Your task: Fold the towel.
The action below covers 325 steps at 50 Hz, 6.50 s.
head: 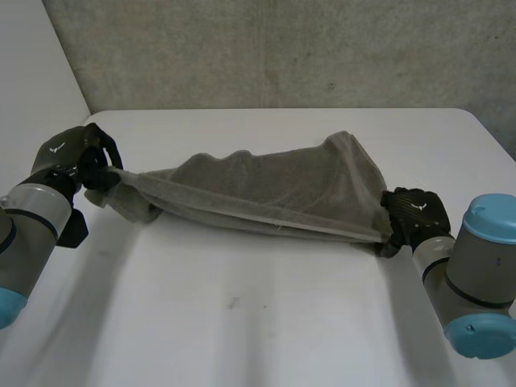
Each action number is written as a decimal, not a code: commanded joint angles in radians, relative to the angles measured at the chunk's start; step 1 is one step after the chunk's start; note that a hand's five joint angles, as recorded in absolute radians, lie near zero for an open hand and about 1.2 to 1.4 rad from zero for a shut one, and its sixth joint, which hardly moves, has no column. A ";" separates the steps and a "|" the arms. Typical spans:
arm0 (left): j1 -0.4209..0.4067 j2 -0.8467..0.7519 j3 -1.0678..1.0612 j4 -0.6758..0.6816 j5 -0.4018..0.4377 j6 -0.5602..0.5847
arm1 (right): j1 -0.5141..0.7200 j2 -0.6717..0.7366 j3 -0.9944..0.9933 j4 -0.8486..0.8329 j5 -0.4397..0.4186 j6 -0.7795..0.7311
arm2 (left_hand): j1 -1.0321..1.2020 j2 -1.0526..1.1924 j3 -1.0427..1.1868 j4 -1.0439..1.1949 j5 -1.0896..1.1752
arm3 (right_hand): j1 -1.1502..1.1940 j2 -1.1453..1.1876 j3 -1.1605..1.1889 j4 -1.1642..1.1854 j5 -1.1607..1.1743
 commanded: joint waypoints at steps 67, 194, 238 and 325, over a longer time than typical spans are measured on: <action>0.016 0.366 -0.110 -0.504 0.018 0.233 | -0.270 -0.737 -0.027 0.636 -0.334 -0.298 | 0.206 0.178 0.180 0.179 0.194 | 0.936 0.937 0.926 0.930 0.913; -0.069 -0.057 -0.041 -0.016 -0.106 0.193 | -0.597 -0.171 -0.121 0.199 -0.287 -0.604 | -1.016 -1.043 -1.042 -1.043 -1.028 | 0.936 0.937 0.926 0.930 0.913; -0.101 -0.058 -0.052 -0.016 -0.108 0.196 | 0.208 -0.192 -0.095 0.179 -0.070 -0.243 | -1.016 -1.043 -1.042 -1.043 -1.028 | -0.286 -0.285 -0.296 -0.291 -0.309; -0.526 -0.338 0.304 -0.108 -0.447 0.193 | -0.085 -0.196 0.298 -0.042 -0.164 -0.406 | -1.006 -1.034 -1.032 -1.033 -1.019 | 0.547 0.548 0.537 0.542 0.525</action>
